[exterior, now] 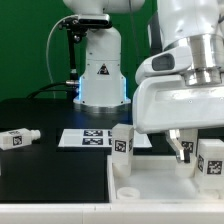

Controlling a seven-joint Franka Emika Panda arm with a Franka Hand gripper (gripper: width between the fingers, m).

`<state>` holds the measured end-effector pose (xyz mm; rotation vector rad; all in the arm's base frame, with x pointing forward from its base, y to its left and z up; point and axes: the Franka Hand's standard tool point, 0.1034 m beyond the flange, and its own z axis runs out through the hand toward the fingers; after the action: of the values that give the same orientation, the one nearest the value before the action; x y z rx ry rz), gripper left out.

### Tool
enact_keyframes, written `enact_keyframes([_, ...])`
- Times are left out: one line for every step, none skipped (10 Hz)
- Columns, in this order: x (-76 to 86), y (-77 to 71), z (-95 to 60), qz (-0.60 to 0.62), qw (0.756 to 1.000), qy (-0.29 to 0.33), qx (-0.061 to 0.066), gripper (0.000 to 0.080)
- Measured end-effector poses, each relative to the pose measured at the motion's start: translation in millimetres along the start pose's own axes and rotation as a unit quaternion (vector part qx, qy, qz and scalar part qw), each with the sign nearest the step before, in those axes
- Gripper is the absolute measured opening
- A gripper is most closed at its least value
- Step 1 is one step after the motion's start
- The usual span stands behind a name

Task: Assemble square table

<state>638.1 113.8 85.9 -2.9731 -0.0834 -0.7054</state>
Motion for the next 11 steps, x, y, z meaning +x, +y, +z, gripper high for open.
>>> enact_keyframes([-1.8, -4.6, 1.8, 0.006, 0.999, -0.043, 0.012, 0.0639])
enact_keyframes([2.4, -5.8, 1.8, 0.011, 0.997, -0.074, 0.020, 0.0648])
enact_keyframes([0.9, -6.2, 2.5, 0.015, 0.993, -0.111, 0.027, 0.0648])
enact_keyframes([-2.5, -6.7, 4.0, 0.020, 0.989, -0.145, 0.031, 0.0648])
enact_keyframes([-6.0, -5.4, 4.3, 0.016, 0.985, -0.166, 0.032, 0.0648])
enact_keyframes([-7.3, -2.2, 2.4, 0.016, 0.982, -0.187, 0.032, 0.0648])
enact_keyframes([-5.5, 0.0, 3.4, 0.021, 0.984, -0.176, 0.028, 0.0617])
enact_keyframes([-6.4, -0.4, 3.8, 0.024, 0.983, -0.177, 0.028, 0.0617])
enact_keyframes([-6.3, -0.2, 3.8, 0.033, 0.983, -0.178, 0.026, 0.0484])
enact_keyframes([-6.2, 0.1, 3.7, 0.034, 0.983, -0.177, 0.026, 0.0301])
enact_keyframes([-6.1, 2.1, 3.7, 0.069, 0.981, -0.178, 0.019, 0.0301])
